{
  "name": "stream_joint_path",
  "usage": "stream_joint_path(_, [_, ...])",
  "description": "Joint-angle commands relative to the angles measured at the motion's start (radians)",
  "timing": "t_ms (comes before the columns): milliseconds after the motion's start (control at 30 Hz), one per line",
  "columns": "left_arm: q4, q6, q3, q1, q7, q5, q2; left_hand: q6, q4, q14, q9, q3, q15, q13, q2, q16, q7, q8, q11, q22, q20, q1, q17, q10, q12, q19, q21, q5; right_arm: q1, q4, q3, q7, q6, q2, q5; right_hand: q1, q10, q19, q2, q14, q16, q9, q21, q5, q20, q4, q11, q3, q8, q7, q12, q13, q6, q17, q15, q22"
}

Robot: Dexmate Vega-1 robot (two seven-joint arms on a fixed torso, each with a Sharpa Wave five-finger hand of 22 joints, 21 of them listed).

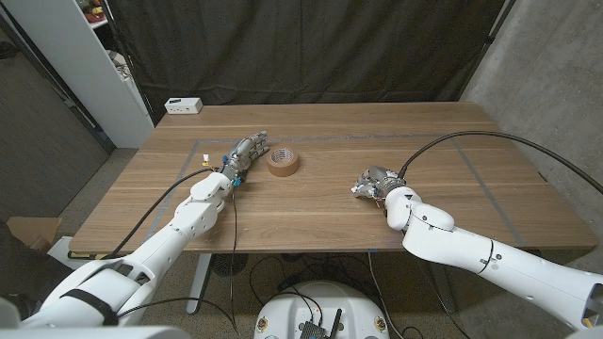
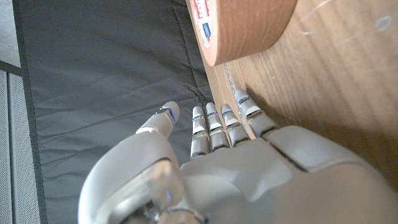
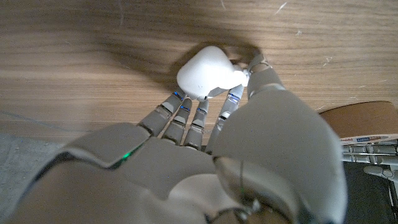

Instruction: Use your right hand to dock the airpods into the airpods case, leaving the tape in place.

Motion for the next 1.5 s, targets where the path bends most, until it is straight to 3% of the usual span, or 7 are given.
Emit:
stream_joint_path(33, [-0.001,0.008,-0.002,0.003,0.002,-0.002,0.004,0.002,-0.005,-0.001,0.002,0.004,-0.006,0.002,0.001,0.001,-0.004,-0.003,-0.004,0.002,0.002,-0.004,0.0,0.006,0.003,0.007,-0.004,0.006,0.006,-0.001,0.006,0.016,0.015,-0.008,0.027,-0.006,0.007,0.007,-0.012,0.004,0.003,0.001,0.004,-0.001,0.0,0.009,-0.004,-0.004,0.0,0.013,0.003,0.003,-0.013,0.005,-0.089,-0.001])
stream_joint_path(433, [0.017,0.012,0.001,-0.01,0.0,0.001,0.001,-0.001,-0.006,-0.004,0.002,0.003,-0.009,0.001,0.001,0.001,-0.006,-0.004,-0.004,0.002,0.003,-0.004,0.0,0.002,0.001,0.006,-0.006,0.006,0.043,-0.025,-0.014,0.091,0.023,-0.049,0.051,-0.023,-0.035,-0.01,-0.027,-0.033,-0.011,-0.007,-0.002,0.0,0.0,0.013,-0.003,-0.007,-0.034,0.003,-0.011,0.003,-0.08,0.009,-0.083,0.0])
stream_joint_path(633, [0.011,0.01,-0.001,-0.005,0.001,0.0,0.002,0.0,-0.006,-0.005,0.002,0.002,-0.009,0.001,0.001,0.001,-0.008,-0.004,-0.006,0.003,0.003,-0.003,0.0,0.002,0.001,0.007,-0.006,0.006,0.042,-0.028,-0.02,0.084,0.01,-0.046,0.041,-0.029,-0.048,-0.022,-0.029,-0.046,-0.014,-0.011,-0.005,0.001,0.001,0.015,-0.004,-0.007,-0.043,0.015,-0.013,0.003,-0.096,0.011,-0.078,0.0])
stream_joint_path(900, [0.012,0.002,-0.001,-0.003,-0.009,-0.001,0.004,0.0,-0.007,-0.006,0.003,0.002,-0.01,0.0,0.001,0.001,-0.009,-0.004,-0.008,0.003,0.004,-0.003,0.0,0.001,0.0,0.006,-0.008,0.006,0.04,-0.035,-0.032,0.065,-0.017,-0.038,0.026,-0.057,-0.043,-0.022,-0.032,-0.046,-0.011,-0.016,-0.002,0.0,0.01,0.027,0.014,-0.013,-0.038,0.053,-0.007,0.003,-0.076,0.014,-0.07,0.0])
stream_joint_path(967, [0.003,0.007,-0.001,0.0,-0.004,0.0,0.008,0.0,-0.007,-0.007,0.003,0.001,-0.01,0.0,0.001,0.001,-0.009,-0.004,-0.006,0.003,0.003,-0.003,0.0,0.001,0.0,0.007,-0.008,0.006,0.039,-0.038,-0.039,0.054,-0.026,-0.036,0.015,-0.061,-0.042,-0.021,-0.033,-0.045,-0.01,-0.018,-0.002,0.0,0.012,0.028,0.013,-0.013,-0.038,0.036,-0.006,0.003,-0.074,0.014,-0.069,0.0])
stream_joint_path(1200, [-0.015,0.012,-0.002,0.005,0.001,0.003,0.015,-0.001,-0.008,-0.008,0.003,0.001,-0.01,0.0,0.002,0.001,-0.008,-0.004,-0.006,0.003,0.005,-0.003,0.0,0.001,-0.001,0.007,-0.009,0.006,0.03,-0.044,-0.044,0.021,-0.041,-0.033,-0.007,-0.073,-0.024,-0.016,-0.035,-0.033,-0.004,-0.019,0.001,0.001,0.019,0.03,0.027,-0.013,-0.028,0.072,0.003,0.003,-0.045,0.015,-0.064,0.0])
stream_joint_path(1500, [-0.024,0.012,0.0,0.009,0.002,0.004,0.017,-0.001,-0.009,-0.007,0.003,0.001,-0.01,0.0,0.002,0.001,-0.009,-0.004,-0.007,0.003,0.004,-0.002,0.0,0.001,-0.001,0.007,-0.01,0.006,0.009,-0.048,-0.03,-0.013,-0.049,-0.03,-0.013,-0.089,-0.009,0.0,-0.034,-0.017,0.002,-0.017,0.007,0.0,0.02,0.035,0.027,-0.014,-0.019,0.088,0.009,0.002,-0.023,0.015,-0.066,0.0])
